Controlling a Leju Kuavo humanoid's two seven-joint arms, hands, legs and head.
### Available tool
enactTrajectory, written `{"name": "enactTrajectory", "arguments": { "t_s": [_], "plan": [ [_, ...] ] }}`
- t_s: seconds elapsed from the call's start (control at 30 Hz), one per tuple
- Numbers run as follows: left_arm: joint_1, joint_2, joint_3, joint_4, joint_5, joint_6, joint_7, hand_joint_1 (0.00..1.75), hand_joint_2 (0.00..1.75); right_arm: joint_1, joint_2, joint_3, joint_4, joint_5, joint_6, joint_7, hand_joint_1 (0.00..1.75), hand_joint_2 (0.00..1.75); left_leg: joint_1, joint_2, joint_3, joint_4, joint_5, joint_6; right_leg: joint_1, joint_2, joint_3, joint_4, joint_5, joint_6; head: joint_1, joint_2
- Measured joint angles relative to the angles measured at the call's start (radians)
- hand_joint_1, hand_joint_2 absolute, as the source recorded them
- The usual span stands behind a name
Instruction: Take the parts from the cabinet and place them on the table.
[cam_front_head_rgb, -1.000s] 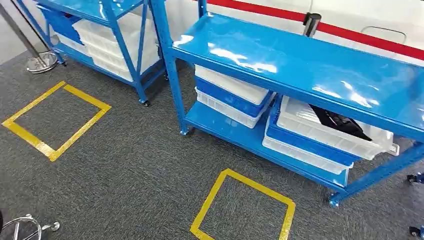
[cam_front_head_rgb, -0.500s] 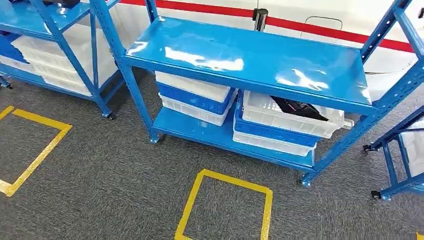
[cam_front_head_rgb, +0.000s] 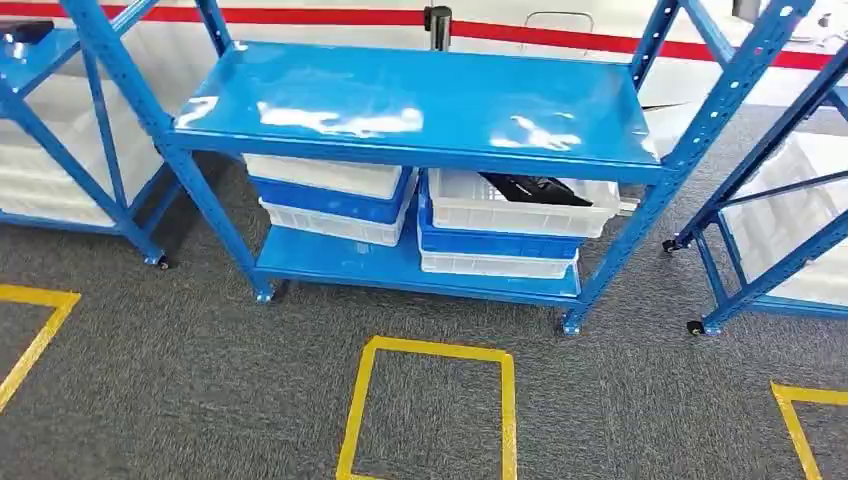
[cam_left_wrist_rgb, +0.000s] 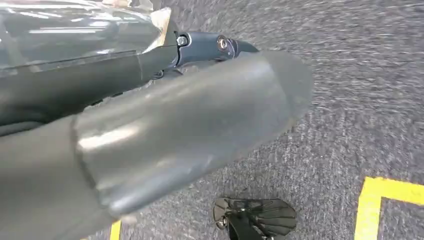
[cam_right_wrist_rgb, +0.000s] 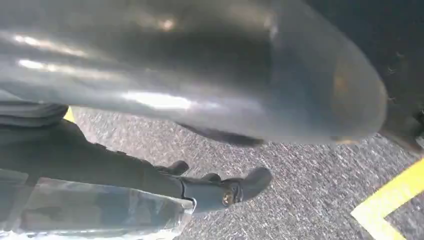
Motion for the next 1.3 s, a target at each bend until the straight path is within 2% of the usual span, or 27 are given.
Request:
{"name": "enactTrajectory", "arguments": {
  "t_s": [0.07,0.1,0.13,0.17,0.2,0.23,0.27,0.3,0.33,0.4,0.43,0.47,0.53,0.6,0.63,0.67,0.73,0.8,0.83,1.03,1.07,1.1,1.13,1.17,1.2,1.23,1.3],
  "plan": [
    [-0.008,0.000,0.000,0.000,0.000,0.000,0.001,0.00,0.00,0.003,-0.001,0.000,0.000,0.000,0.000,0.000,0.00,0.00,0.006,0.018,0.012,-0.004,-0.001,-0.009,0.005,0.021,-0.014,0.001,-0.002,-0.010,-0.001,0.000],
    [-0.012,0.000,0.000,0.000,-0.001,0.000,0.002,0.00,0.00,0.003,-0.002,0.000,0.000,0.000,0.000,0.000,0.00,0.00,0.010,0.020,0.013,-0.003,-0.008,-0.020,-0.006,0.035,0.006,-0.003,0.002,-0.020,0.000,0.000],
    [-0.013,0.000,0.000,0.000,-0.003,0.000,0.002,0.00,0.00,0.005,-0.002,0.000,0.000,0.000,0.001,0.000,0.00,0.00,0.015,-0.029,0.010,0.019,-0.024,-0.027,-0.012,0.045,0.004,-0.005,0.003,-0.024,-0.002,0.000],
    [-0.013,0.000,0.000,0.000,-0.003,0.000,0.002,0.00,0.00,0.004,-0.003,0.000,0.000,0.000,0.002,0.002,0.00,0.00,0.016,-0.071,-0.011,0.068,-0.059,-0.026,-0.012,0.053,0.004,-0.005,0.004,-0.032,-0.010,0.000],
    [-0.011,-0.001,0.000,0.000,-0.005,0.000,0.002,0.00,0.00,0.002,-0.003,0.000,0.000,0.000,0.005,0.002,0.00,0.00,0.016,-0.096,-0.047,0.146,-0.103,-0.025,-0.009,0.064,0.003,-0.005,0.006,-0.041,-0.010,0.000],
    [-0.007,-0.001,0.000,0.000,-0.006,0.002,0.003,0.00,0.00,0.001,-0.002,0.000,0.000,0.000,0.008,0.002,0.00,0.00,0.016,-0.108,-0.087,0.228,-0.140,-0.025,-0.006,0.079,0.002,-0.004,0.005,-0.042,-0.010,0.000],
    [-0.004,-0.001,0.000,0.000,-0.006,0.003,0.005,0.00,0.00,0.001,-0.001,0.000,0.000,0.001,0.010,0.002,0.00,0.00,0.016,-0.113,-0.117,0.283,-0.153,-0.026,-0.003,0.094,0.003,-0.004,0.005,-0.042,-0.011,0.000],
    [-0.002,-0.001,0.000,0.000,-0.006,0.004,0.006,0.00,0.00,0.003,-0.002,0.000,0.000,0.001,0.012,0.002,0.00,0.00,0.016,-0.114,-0.131,0.300,-0.144,-0.024,-0.002,0.108,0.005,-0.004,0.005,-0.042,-0.009,0.000],
    [-0.002,-0.001,0.000,0.000,-0.006,0.004,0.006,0.00,0.00,0.005,-0.002,0.000,0.000,0.001,0.012,0.003,0.00,0.00,0.016,-0.115,-0.125,0.270,-0.111,-0.021,-0.002,0.123,0.006,-0.003,0.005,-0.042,-0.011,0.000],
    [-0.003,-0.001,0.000,0.000,-0.006,0.003,0.006,0.00,0.00,0.004,-0.002,0.000,0.000,0.001,0.012,0.003,0.00,0.00,0.016,-0.130,-0.062,0.119,-0.013,-0.013,-0.002,0.153,0.011,-0.003,0.006,-0.041,-0.011,0.000],
    [-0.002,0.000,0.000,0.000,-0.006,0.002,0.005,0.00,0.00,0.003,0.000,0.000,0.000,0.001,0.011,0.003,0.00,0.00,0.016,-0.148,-0.027,0.039,0.022,-0.006,-0.002,0.154,0.012,-0.003,0.006,-0.041,-0.011,0.000],
    [-0.004,0.001,0.001,0.000,-0.006,0.000,0.003,0.00,0.00,0.003,0.002,0.000,0.000,0.004,0.007,-0.002,0.00,0.00,0.013,-0.158,-0.022,0.018,0.007,-0.004,0.009,0.163,0.011,0.000,0.007,-0.037,-0.012,0.000],
    [-0.012,0.001,0.001,0.000,-0.006,0.000,-0.003,0.00,0.00,0.005,0.003,0.000,0.000,0.012,-0.002,-0.010,0.00,0.00,0.007,-0.154,-0.027,0.017,0.009,0.000,0.004,0.168,0.002,-0.001,0.008,-0.027,-0.012,0.000],
    [-0.012,0.000,0.000,0.000,-0.009,0.000,-0.005,0.00,0.00,0.009,0.003,0.000,0.000,0.013,-0.003,-0.012,0.00,0.00,0.003,-0.149,-0.021,0.005,0.019,0.018,0.005,0.173,-0.011,-0.008,0.011,-0.010,-0.013,0.000],
    [-0.012,0.000,0.000,0.000,-0.011,-0.001,-0.005,0.00,0.00,0.009,0.003,0.000,0.000,0.013,-0.003,-0.012,0.00,0.00,0.009,-0.140,-0.018,-0.007,0.030,0.026,0.004,0.138,-0.008,0.010,0.003,-0.011,-0.011,0.000],
    [-0.011,0.000,0.000,0.000,-0.014,-0.003,-0.005,0.00,0.00,0.007,0.003,0.000,0.000,0.012,-0.003,-0.013,0.00,0.00,0.007,-0.138,-0.019,-0.009,0.031,0.032,0.006,0.099,-0.029,0.047,-0.022,-0.015,-0.009,0.000],
    [-0.007,0.000,0.000,0.000,-0.018,-0.006,-0.006,0.00,0.00,0.003,0.003,0.000,0.000,0.011,-0.003,-0.014,0.00,0.00,0.007,-0.121,-0.023,-0.009,0.032,0.035,0.001,0.082,-0.107,0.201,-0.095,-0.024,-0.006,0.000],
    [-0.006,0.001,0.000,0.000,-0.019,-0.010,-0.006,0.00,0.00,0.005,0.003,0.000,0.000,0.010,-0.003,-0.014,0.00,0.00,0.006,-0.109,-0.026,-0.008,0.032,0.035,-0.003,0.080,-0.154,0.307,-0.123,-0.015,-0.005,0.000],
    [-0.006,0.001,0.000,0.000,-0.019,-0.011,-0.006,0.00,1.75,0.007,0.003,0.000,0.000,0.010,-0.003,-0.014,0.00,0.00,0.006,-0.106,-0.026,-0.008,0.032,0.034,-0.005,0.079,-0.149,0.300,-0.116,-0.008,-0.005,0.000],
    [-0.006,0.001,0.000,0.000,-0.019,-0.011,-0.006,0.00,1.75,0.007,0.003,0.000,0.000,0.010,-0.003,-0.014,0.00,0.00,0.007,-0.105,-0.026,-0.008,0.032,0.034,-0.006,0.079,-0.146,0.295,-0.113,-0.006,-0.006,0.000],
    [-0.006,0.000,0.000,0.000,-0.020,-0.013,-0.006,0.00,1.75,0.009,0.003,0.000,0.000,0.010,-0.003,-0.014,0.00,0.00,0.008,-0.101,-0.024,-0.007,0.031,0.031,-0.010,0.077,-0.097,0.209,-0.076,0.011,-0.004,0.000],
    [-0.006,0.000,0.000,0.000,-0.021,-0.014,-0.006,0.00,1.75,0.008,0.002,0.000,0.000,0.010,-0.003,-0.014,0.00,0.00,0.010,-0.099,-0.022,-0.007,0.029,0.029,-0.012,0.073,-0.052,0.129,-0.047,0.020,-0.005,0.000],
    [-0.007,0.000,0.000,0.000,-0.022,-0.026,-0.008,0.00,1.75,0.007,0.003,0.000,0.000,0.007,-0.003,-0.014,0.00,0.00,0.003,-0.095,-0.019,-0.002,0.023,0.016,-0.016,0.051,0.016,-0.007,-0.020,0.022,-0.001,0.000],
    [-0.008,0.005,0.000,0.000,-0.027,-0.057,-0.015,0.00,1.75,0.010,0.005,0.000,0.000,-0.002,-0.003,-0.011,0.00,0.00,0.002,-0.095,-0.020,0.003,0.020,0.034,-0.017,0.062,0.025,-0.009,-0.010,0.007,-0.011,0.000],
    [-0.008,0.005,-0.001,0.000,-0.029,-0.068,-0.018,0.00,1.75,0.009,0.004,0.000,0.000,-0.004,-0.003,-0.010,0.00,0.00,0.007,-0.096,-0.017,-0.003,0.021,0.031,-0.008,0.063,0.024,-0.009,-0.011,0.005,-0.010,0.000],
    [-0.008,0.005,-0.001,0.000,-0.030,-0.070,-0.019,0.00,1.75,0.009,0.004,0.000,0.000,-0.005,-0.004,-0.009,0.00,1.75,0.008,-0.096,-0.016,-0.005,0.022,0.030,-0.007,0.063,0.025,-0.009,-0.011,0.004,-0.010,0.000],
    [-0.008,0.007,-0.001,0.000,-0.030,-0.070,-0.019,0.00,1.75,0.010,0.004,0.000,0.000,-0.005,-0.003,-0.009,0.00,1.75,0.009,-0.096,-0.015,-0.008,0.023,0.028,-0.005,0.063,0.024,-0.009,-0.012,-0.005,-0.010,0.000]
  ]
}}
